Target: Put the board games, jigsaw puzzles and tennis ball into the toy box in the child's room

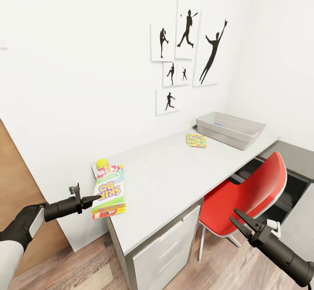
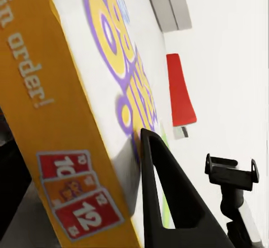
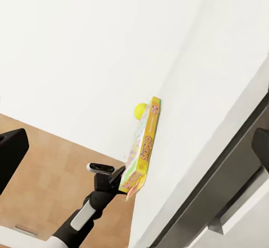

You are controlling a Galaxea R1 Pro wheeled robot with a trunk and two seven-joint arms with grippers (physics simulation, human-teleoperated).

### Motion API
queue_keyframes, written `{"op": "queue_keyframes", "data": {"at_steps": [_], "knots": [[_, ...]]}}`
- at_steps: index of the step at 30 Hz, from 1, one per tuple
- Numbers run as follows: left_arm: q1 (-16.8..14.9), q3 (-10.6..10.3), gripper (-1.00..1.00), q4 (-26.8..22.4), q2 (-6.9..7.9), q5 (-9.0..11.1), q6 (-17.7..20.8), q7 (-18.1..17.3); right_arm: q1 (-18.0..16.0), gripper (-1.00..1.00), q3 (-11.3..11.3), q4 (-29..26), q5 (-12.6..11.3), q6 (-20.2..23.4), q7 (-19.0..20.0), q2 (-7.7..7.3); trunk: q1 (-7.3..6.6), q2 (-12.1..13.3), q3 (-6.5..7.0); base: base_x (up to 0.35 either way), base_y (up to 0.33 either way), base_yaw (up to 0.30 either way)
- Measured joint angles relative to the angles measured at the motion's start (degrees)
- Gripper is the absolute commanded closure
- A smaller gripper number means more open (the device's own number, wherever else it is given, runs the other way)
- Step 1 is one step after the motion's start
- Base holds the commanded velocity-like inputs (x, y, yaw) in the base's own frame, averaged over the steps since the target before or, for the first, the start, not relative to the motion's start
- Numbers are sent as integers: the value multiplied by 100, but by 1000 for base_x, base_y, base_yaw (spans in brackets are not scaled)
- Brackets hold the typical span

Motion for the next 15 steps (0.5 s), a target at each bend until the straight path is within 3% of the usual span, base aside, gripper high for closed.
{"op": "queue_keyframes", "data": {"at_steps": [3,15], "knots": [[0,-1,100,1,14,-13,-7,-230,0,-100,10,0,18,-6,-1,0,-66,120,54,0,0,0],[0,-3,100,1,1,-8,14,-274,0,-100,34,118,45,-34,9,43,-329,602,269,0,0,0]]}}
